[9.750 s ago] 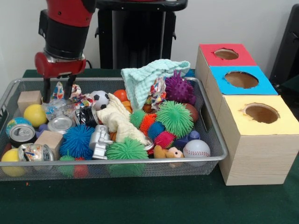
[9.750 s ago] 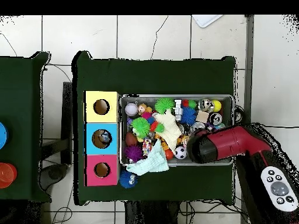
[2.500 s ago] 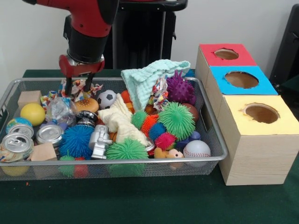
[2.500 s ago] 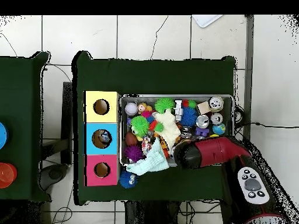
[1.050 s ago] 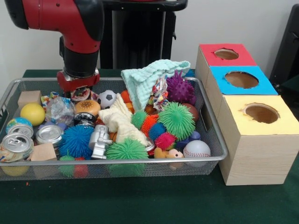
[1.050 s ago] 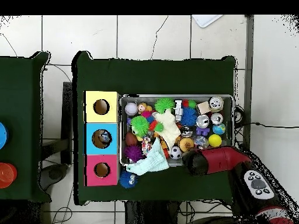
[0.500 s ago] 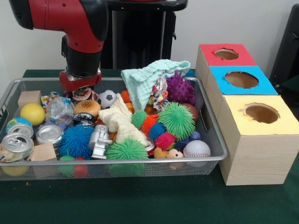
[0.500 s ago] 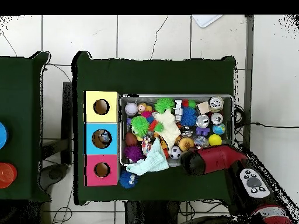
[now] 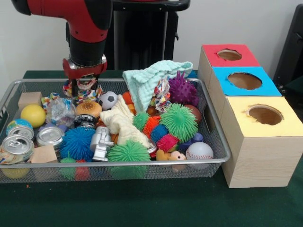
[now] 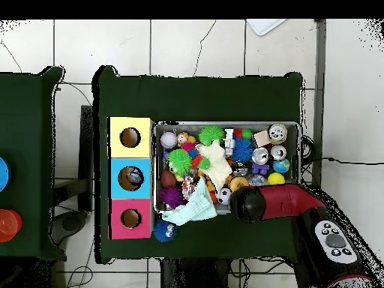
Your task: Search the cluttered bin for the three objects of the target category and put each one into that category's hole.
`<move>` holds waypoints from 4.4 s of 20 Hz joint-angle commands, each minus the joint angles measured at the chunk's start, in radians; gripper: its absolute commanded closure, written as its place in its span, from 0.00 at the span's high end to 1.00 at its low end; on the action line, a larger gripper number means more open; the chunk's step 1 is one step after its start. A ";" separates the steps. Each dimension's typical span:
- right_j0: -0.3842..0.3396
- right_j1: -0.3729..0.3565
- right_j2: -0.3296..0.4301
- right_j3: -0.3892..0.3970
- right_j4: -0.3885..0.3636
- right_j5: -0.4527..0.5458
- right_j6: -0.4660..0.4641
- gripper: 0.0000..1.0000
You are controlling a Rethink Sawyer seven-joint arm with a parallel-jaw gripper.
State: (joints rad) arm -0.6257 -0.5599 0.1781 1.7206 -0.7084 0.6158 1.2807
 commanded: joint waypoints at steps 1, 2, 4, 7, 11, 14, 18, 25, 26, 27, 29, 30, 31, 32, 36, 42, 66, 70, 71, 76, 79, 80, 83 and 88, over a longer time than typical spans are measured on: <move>0.000 -0.012 0.107 0.051 0.061 0.113 -0.062 1.00; -0.002 -0.012 0.109 0.052 0.067 0.115 -0.062 1.00; -0.008 -0.009 0.113 0.054 0.076 0.117 -0.062 1.00; -0.019 0.005 0.120 0.055 0.083 0.109 -0.065 1.00; -0.039 0.023 0.140 0.058 0.085 0.090 -0.078 1.00; -0.043 0.031 0.144 0.060 0.080 0.079 -0.075 1.00; -0.048 -0.003 0.147 0.078 0.088 0.110 -0.076 1.00; -0.039 -0.097 0.144 0.069 0.115 0.260 -0.140 1.00; -0.033 -0.101 0.149 0.064 0.124 0.276 -0.140 1.00; -0.035 -0.106 0.150 0.065 0.125 0.284 -0.143 1.00; -0.048 -0.126 0.156 0.078 0.127 0.297 -0.155 1.00; -0.056 -0.132 0.159 0.084 0.128 0.300 -0.161 1.00; -0.065 -0.138 0.162 0.090 0.128 0.303 -0.166 1.00; -0.077 -0.145 0.166 0.096 0.126 0.306 -0.178 1.00; -0.081 -0.122 0.186 0.077 0.117 0.312 -0.174 1.00; -0.072 -0.089 0.198 0.056 0.105 0.316 -0.161 1.00; -0.088 -0.152 0.281 -0.056 -0.216 -0.010 -0.215 1.00; -0.103 -0.170 0.301 -0.038 -0.233 -0.047 -0.221 1.00; -0.107 -0.169 0.308 -0.034 -0.240 -0.057 -0.225 1.00; -0.119 -0.161 0.313 -0.014 -0.267 -0.101 -0.188 1.00; -0.126 -0.151 0.313 -0.001 -0.284 -0.125 -0.173 1.00; -0.125 -0.142 0.310 -0.003 -0.286 -0.127 -0.165 1.00; -0.136 -0.081 0.316 -0.023 -0.296 -0.143 -0.163 1.00; -0.134 0.026 0.273 -0.084 -0.371 -0.191 -0.122 1.00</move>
State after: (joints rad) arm -0.7448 -0.6378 0.4183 1.6974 -0.9910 0.4686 1.2807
